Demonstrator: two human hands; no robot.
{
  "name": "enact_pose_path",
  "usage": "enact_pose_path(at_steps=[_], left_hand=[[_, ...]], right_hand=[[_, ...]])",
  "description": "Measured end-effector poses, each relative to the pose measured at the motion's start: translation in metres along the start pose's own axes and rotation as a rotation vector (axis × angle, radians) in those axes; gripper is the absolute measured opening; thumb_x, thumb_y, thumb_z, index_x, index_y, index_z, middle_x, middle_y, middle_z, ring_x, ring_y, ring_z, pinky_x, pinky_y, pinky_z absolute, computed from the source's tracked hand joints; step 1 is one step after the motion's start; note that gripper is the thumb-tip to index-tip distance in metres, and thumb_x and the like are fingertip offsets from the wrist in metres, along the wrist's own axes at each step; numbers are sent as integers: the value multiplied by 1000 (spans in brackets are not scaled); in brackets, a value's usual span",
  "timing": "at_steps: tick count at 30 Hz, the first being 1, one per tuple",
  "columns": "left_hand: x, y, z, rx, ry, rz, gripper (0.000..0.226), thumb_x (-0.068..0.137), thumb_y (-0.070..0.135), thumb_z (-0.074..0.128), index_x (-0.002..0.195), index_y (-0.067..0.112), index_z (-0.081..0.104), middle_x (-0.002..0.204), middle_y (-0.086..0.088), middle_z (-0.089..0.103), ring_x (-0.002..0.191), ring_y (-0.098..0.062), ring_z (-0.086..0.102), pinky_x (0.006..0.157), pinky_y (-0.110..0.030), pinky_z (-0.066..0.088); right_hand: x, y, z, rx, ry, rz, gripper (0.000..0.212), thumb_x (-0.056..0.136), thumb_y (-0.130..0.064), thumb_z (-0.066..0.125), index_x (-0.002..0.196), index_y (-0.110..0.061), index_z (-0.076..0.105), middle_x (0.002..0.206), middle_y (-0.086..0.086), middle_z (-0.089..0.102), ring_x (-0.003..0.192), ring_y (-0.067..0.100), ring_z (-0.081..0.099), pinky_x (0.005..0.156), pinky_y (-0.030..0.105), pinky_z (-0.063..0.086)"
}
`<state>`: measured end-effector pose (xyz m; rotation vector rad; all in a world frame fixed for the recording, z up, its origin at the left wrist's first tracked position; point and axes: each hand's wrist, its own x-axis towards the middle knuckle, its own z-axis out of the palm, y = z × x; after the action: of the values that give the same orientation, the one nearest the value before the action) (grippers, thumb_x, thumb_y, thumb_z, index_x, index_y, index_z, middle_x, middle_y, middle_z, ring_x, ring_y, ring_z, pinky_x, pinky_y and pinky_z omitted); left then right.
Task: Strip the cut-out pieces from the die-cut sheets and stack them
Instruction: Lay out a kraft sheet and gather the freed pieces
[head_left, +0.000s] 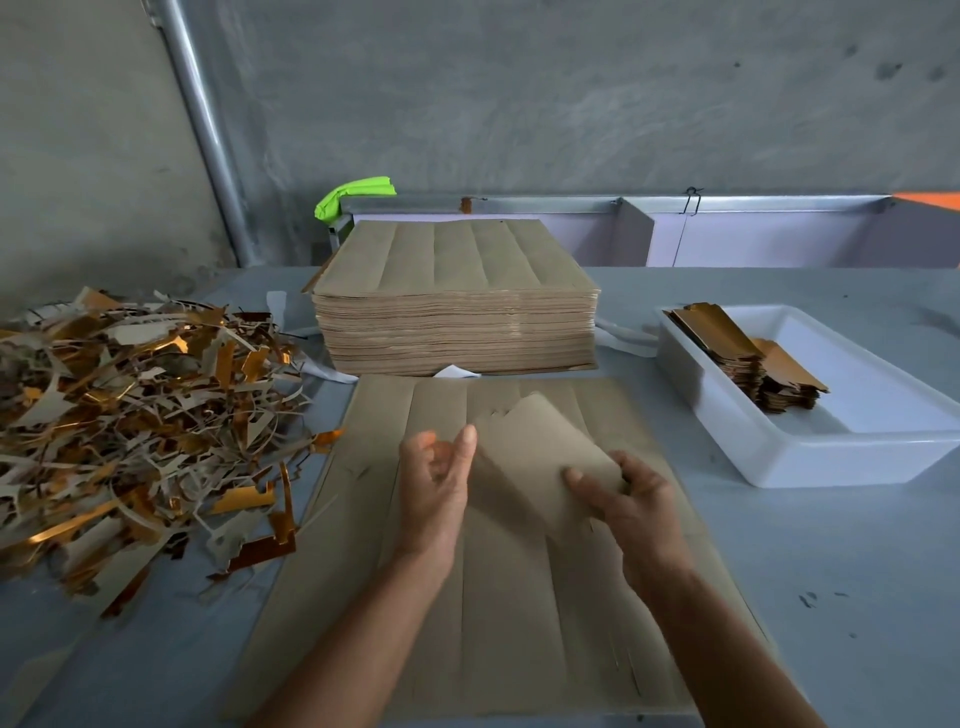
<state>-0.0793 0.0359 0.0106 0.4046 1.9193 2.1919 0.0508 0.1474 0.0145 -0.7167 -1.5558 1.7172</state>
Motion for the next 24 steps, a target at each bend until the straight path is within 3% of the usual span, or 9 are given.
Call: enact_pose_path(at_steps=[3, 5, 7, 10, 13, 17, 19, 22, 24], left_hand=[[-16, -4, 8, -46, -166, -318, 36, 77, 30, 74, 101, 10, 56, 92, -1, 68, 84, -15, 65, 80, -35, 54], [-27, -7, 12, -146, -313, -367, 22, 80, 15, 71, 99, 9, 61, 87, -4, 72, 77, -17, 69, 68, -31, 57], [-27, -7, 11, -184, -337, -309, 16, 85, 1, 63, 98, 10, 62, 81, 0, 73, 73, -12, 68, 63, -26, 55], [-17, -2, 6, -86, -406, -174, 23, 87, -6, 58, 100, 12, 63, 84, 3, 73, 77, -8, 66, 72, -24, 53], [-13, 0, 5, 123, -498, 8, 25, 89, -7, 55, 104, 13, 60, 98, -6, 70, 87, -8, 64, 81, -27, 51], [-18, -14, 6, 276, -542, 61, 28, 98, 11, 48, 124, 9, 38, 120, -14, 55, 110, -23, 54, 98, -40, 46], [-21, -21, 5, 310, -530, 63, 28, 99, 19, 45, 123, 17, 31, 120, -10, 51, 108, -17, 52, 97, -36, 47], [-21, -25, 6, 312, -484, 134, 15, 100, 19, 43, 114, 23, 37, 105, 2, 55, 94, -1, 53, 87, -18, 44], [-20, -28, 6, 340, -462, 148, 9, 100, 13, 42, 107, 8, 44, 95, -9, 56, 87, -17, 54, 87, -35, 46]], right_hand=[[-8, 10, 6, 289, -1, 167, 16, 71, -13, 76, 81, -11, 64, 82, 10, 71, 69, 20, 67, 53, 30, 53], [-14, 12, 11, 316, -38, 195, 16, 69, -11, 76, 80, -10, 64, 79, 12, 71, 66, 23, 66, 51, 31, 53], [-15, 9, 10, 125, -66, 139, 15, 70, -5, 77, 73, -8, 62, 72, 12, 69, 65, 24, 65, 52, 33, 54], [-7, 0, 3, -161, -117, 11, 21, 74, 5, 73, 82, -12, 63, 78, 11, 69, 73, 26, 65, 64, 37, 57], [-5, -5, 9, -238, -169, -95, 45, 81, 9, 60, 99, -32, 54, 98, 0, 65, 91, 13, 60, 75, 28, 54], [-18, 10, 25, -224, -209, -108, 37, 90, 4, 47, 104, -30, 41, 106, -10, 52, 96, 8, 53, 67, 19, 53], [-22, 15, 28, -175, -217, -73, 33, 92, 3, 45, 107, -26, 40, 108, -12, 50, 98, 10, 54, 64, 16, 53], [-17, 14, 24, -244, -160, -114, 31, 92, 0, 47, 102, -28, 42, 104, -10, 53, 97, 8, 54, 71, 22, 53], [-15, 15, 22, -289, -159, -120, 30, 93, 1, 46, 104, -26, 42, 105, -11, 52, 98, 7, 53, 75, 24, 52]])
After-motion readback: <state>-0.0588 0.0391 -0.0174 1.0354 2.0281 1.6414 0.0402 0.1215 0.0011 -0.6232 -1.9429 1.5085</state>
